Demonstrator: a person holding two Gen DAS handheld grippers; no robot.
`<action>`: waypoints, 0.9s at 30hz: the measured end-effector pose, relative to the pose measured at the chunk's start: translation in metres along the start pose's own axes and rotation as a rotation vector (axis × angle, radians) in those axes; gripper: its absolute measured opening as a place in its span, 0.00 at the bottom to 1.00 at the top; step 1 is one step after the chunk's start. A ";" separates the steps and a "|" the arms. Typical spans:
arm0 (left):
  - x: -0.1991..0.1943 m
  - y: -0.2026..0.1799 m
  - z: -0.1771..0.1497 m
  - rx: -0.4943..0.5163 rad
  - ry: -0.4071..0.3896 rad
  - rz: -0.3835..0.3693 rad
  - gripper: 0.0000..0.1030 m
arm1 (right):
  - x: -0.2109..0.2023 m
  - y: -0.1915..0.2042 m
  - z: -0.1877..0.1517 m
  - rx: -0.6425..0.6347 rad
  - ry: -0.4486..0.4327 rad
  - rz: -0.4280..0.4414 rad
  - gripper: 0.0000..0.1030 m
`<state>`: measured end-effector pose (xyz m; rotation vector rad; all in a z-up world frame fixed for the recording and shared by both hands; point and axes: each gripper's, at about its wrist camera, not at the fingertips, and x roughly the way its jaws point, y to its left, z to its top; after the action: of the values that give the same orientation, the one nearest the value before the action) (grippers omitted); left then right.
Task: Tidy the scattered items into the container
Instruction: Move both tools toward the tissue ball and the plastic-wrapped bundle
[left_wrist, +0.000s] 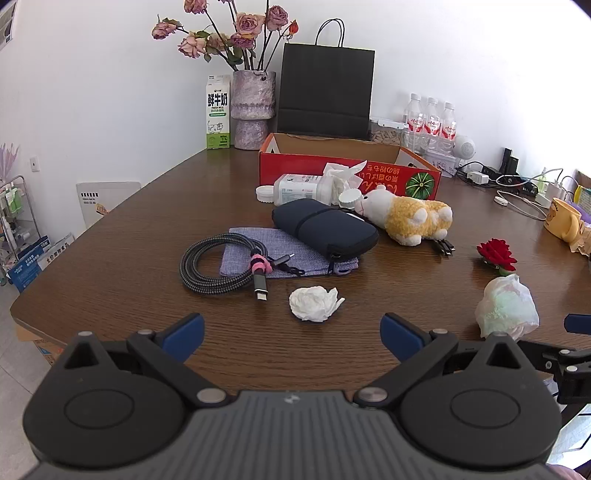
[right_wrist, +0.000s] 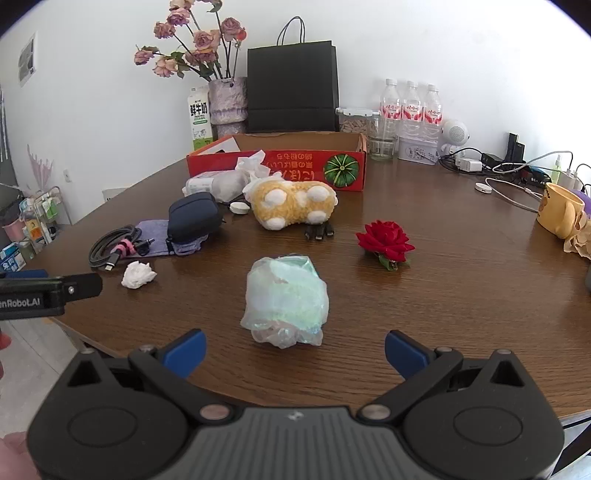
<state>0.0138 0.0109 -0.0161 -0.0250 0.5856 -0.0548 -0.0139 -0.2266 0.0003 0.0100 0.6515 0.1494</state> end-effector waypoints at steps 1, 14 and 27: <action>0.000 0.000 0.000 0.000 0.000 0.000 1.00 | 0.000 0.000 0.000 -0.002 -0.001 0.000 1.00; 0.003 0.000 -0.003 0.002 0.006 0.000 1.00 | 0.001 0.002 0.000 -0.012 0.002 0.002 1.00; 0.018 -0.005 0.002 0.040 0.012 -0.001 1.00 | 0.011 0.002 0.003 -0.025 -0.004 -0.004 1.00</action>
<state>0.0297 0.0049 -0.0244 0.0144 0.5967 -0.0673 -0.0036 -0.2231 -0.0042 -0.0150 0.6453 0.1540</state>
